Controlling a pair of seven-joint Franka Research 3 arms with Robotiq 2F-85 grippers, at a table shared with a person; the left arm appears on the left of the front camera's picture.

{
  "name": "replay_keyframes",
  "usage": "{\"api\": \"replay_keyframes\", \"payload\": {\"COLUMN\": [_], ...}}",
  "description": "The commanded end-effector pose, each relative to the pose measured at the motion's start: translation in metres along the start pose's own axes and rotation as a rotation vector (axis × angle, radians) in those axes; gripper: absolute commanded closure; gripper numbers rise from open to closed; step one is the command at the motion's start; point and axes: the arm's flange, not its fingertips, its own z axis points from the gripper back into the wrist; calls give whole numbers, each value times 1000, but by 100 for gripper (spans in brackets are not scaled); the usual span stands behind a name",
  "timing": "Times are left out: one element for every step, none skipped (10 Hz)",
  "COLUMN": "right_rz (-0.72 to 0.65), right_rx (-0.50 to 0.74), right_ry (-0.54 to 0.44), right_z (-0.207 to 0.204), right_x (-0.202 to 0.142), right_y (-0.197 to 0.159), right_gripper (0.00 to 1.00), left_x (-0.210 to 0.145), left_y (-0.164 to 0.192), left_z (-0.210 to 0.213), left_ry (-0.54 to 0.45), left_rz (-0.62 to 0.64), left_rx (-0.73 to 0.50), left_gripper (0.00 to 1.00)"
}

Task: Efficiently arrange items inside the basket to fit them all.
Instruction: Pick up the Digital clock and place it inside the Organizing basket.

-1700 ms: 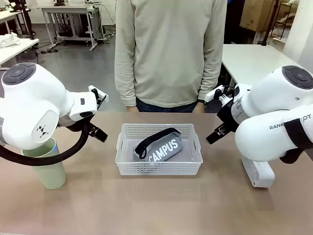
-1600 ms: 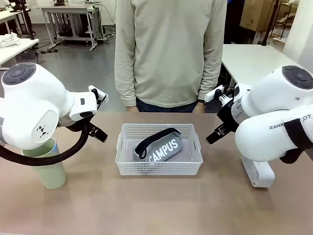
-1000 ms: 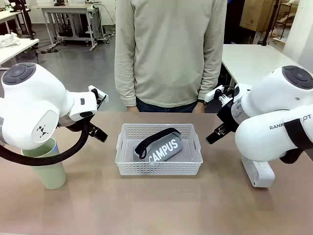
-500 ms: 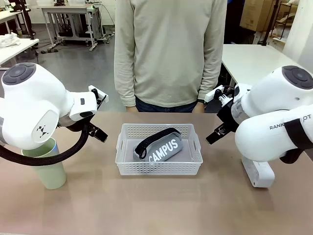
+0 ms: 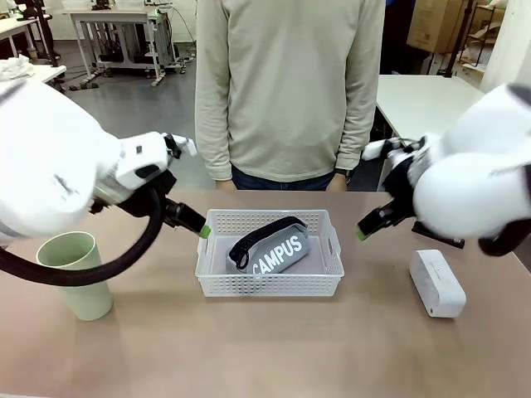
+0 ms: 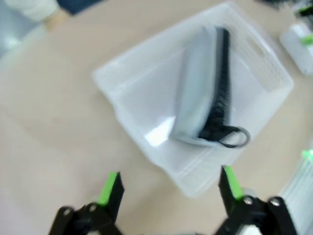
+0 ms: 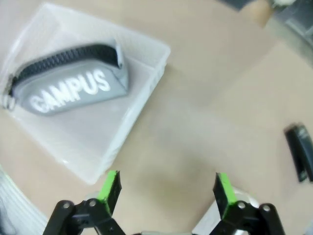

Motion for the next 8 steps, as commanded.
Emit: {"api": "replay_keyframes", "payload": {"right_rz": [-248,-243,-274,-321,-417,-523,-614,-679], "right_rx": [186,390,557,666,739,831,855,856], "right_ry": [-92,-97,-102,-148,-229,-314,-377,-440], "right_z": [75,96,113,130,145,154,155,151], "right_x": [-7,-22,-41,-66,-97,-133,-165,-195], "right_y": [-26,-42,-63,-93,-126,-163,-189,-209], "right_gripper": [0,0,0,0,0,0,0,0], "left_x": [-5,-9,-18,-32,-51,-83,-118,-151], "left_y": [16,23,40,67,103,149,179,194], "left_z": [58,82,109,136,159,186,205,216], "left_ry": [-49,-40,-26,-33,-79,-204,-351,-467], "left_rz": [165,219,291,376,473,558,639,694], "left_rx": [-128,-230,-355,-503,-586,-681,-724,-733], "left_gripper": [0,0,0,0,0,0,0,0]}}
